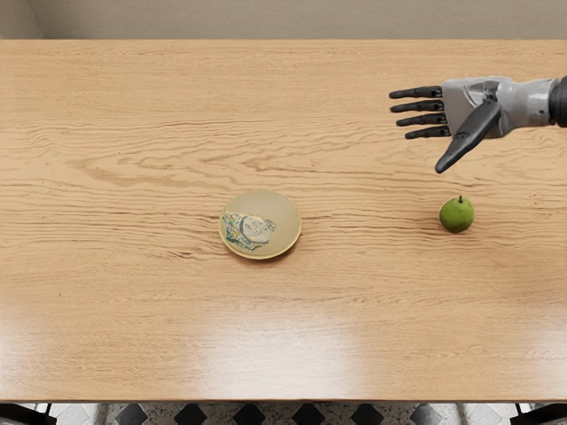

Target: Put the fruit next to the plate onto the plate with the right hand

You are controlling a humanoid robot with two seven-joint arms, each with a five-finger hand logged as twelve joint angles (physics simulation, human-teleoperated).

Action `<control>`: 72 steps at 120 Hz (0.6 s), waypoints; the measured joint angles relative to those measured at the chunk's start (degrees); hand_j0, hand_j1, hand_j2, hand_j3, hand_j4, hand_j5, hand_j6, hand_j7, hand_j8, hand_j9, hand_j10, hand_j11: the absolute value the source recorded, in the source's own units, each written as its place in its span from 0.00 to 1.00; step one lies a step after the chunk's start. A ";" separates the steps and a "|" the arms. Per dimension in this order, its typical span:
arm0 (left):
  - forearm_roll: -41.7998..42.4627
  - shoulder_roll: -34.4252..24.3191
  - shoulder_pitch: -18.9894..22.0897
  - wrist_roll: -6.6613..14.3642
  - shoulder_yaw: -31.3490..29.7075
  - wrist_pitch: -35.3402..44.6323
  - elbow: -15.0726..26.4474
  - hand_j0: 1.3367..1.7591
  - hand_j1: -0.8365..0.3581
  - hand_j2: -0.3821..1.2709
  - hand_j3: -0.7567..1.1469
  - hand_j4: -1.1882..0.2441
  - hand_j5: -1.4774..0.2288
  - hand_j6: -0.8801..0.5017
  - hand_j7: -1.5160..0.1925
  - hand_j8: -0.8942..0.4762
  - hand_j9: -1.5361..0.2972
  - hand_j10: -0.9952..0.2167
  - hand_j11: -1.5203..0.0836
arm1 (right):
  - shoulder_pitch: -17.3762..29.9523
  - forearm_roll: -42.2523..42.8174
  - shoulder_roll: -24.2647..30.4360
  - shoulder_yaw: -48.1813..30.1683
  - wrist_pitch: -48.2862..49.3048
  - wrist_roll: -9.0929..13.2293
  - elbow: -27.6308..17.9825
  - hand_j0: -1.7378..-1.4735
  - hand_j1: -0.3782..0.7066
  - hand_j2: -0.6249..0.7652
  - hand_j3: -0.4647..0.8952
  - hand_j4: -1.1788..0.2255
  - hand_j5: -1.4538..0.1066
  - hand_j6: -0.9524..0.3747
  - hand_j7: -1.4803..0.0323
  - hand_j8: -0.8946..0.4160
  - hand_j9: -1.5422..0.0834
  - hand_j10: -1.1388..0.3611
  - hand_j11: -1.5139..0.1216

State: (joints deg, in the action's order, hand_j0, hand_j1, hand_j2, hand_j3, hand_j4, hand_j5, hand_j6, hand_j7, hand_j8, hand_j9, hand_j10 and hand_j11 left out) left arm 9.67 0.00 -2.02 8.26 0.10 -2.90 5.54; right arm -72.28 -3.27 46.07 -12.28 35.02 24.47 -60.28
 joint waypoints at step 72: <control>0.00 0.00 0.00 0.00 0.00 0.00 0.00 0.76 0.97 0.23 0.40 0.81 0.85 0.62 0.87 0.64 0.82 0.80 0.93 | 1.10 11.63 1.19 -1.81 0.00 -0.14 0.93 0.30 0.03 0.45 0.34 0.84 0.93 0.72 0.98 0.68 0.95 0.76 0.93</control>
State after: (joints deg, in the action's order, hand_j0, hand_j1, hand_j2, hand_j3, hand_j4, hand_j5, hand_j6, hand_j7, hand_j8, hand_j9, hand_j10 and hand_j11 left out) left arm 9.66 0.00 -2.02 8.26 0.10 -2.90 5.54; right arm -71.18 8.37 47.25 -14.09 35.02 24.33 -59.36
